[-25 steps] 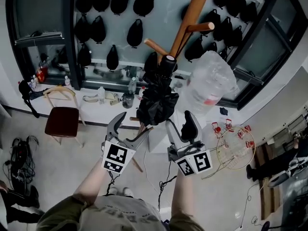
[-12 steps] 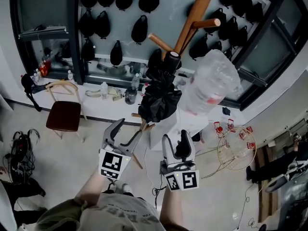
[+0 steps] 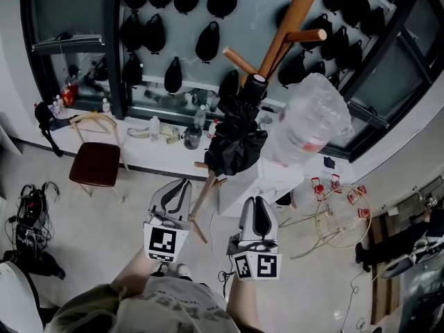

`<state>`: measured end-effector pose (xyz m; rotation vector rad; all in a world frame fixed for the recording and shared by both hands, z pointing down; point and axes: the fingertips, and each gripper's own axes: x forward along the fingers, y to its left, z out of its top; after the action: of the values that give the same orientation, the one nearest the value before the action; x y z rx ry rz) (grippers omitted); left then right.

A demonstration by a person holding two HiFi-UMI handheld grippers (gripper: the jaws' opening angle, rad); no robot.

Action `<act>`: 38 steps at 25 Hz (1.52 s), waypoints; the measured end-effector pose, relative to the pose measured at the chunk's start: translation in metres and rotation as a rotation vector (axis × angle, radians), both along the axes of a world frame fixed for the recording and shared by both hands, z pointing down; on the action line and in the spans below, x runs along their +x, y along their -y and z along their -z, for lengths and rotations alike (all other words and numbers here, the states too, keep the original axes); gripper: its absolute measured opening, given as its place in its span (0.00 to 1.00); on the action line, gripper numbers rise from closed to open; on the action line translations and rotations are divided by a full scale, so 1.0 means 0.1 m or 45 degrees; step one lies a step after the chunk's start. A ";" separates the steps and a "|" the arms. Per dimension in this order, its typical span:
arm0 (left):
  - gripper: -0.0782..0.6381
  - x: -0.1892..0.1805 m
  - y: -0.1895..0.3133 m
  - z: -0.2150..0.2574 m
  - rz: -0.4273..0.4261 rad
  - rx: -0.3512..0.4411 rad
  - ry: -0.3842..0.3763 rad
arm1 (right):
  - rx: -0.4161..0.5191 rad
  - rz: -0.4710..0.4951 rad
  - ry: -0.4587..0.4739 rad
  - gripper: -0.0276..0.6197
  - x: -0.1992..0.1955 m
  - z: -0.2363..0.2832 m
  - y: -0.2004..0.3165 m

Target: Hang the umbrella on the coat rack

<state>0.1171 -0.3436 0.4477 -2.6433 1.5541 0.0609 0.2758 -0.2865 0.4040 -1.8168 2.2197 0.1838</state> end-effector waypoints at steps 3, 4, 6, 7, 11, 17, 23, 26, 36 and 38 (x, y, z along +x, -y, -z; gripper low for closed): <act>0.12 0.01 -0.01 0.01 -0.001 0.028 0.013 | 0.002 -0.017 -0.033 0.13 -0.04 -0.02 0.00; 0.12 0.01 -0.02 0.03 -0.006 0.046 0.014 | 0.002 -0.027 -0.041 0.05 -0.05 -0.04 0.01; 0.12 0.02 -0.05 0.09 -0.021 0.100 0.009 | 0.002 -0.035 -0.048 0.05 -0.07 -0.06 0.01; 0.12 0.01 -0.05 0.11 -0.027 0.115 0.006 | 0.003 -0.035 -0.053 0.05 -0.08 -0.06 0.01; 0.12 0.00 -0.05 0.16 -0.052 0.140 -0.014 | 0.018 -0.038 -0.092 0.05 -0.15 -0.02 0.01; 0.12 0.02 -0.04 0.28 -0.070 0.200 -0.031 | 0.045 -0.032 -0.111 0.05 -0.19 0.04 0.02; 0.12 0.04 -0.03 0.34 -0.089 0.220 -0.032 | 0.065 -0.046 -0.154 0.05 -0.24 0.09 0.02; 0.12 0.06 -0.04 0.36 -0.103 0.235 -0.037 | 0.060 -0.077 -0.171 0.04 -0.24 0.08 0.03; 0.12 0.07 -0.05 0.41 -0.119 0.247 -0.039 | 0.076 -0.095 -0.167 0.04 -0.24 0.11 0.00; 0.12 0.06 -0.05 0.41 -0.118 0.244 -0.048 | 0.079 -0.091 -0.175 0.04 -0.27 0.12 0.01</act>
<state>0.1232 -0.3389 0.4064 -2.5751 1.3594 0.2536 0.2493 -0.2876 0.3916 -1.9039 2.2130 0.3990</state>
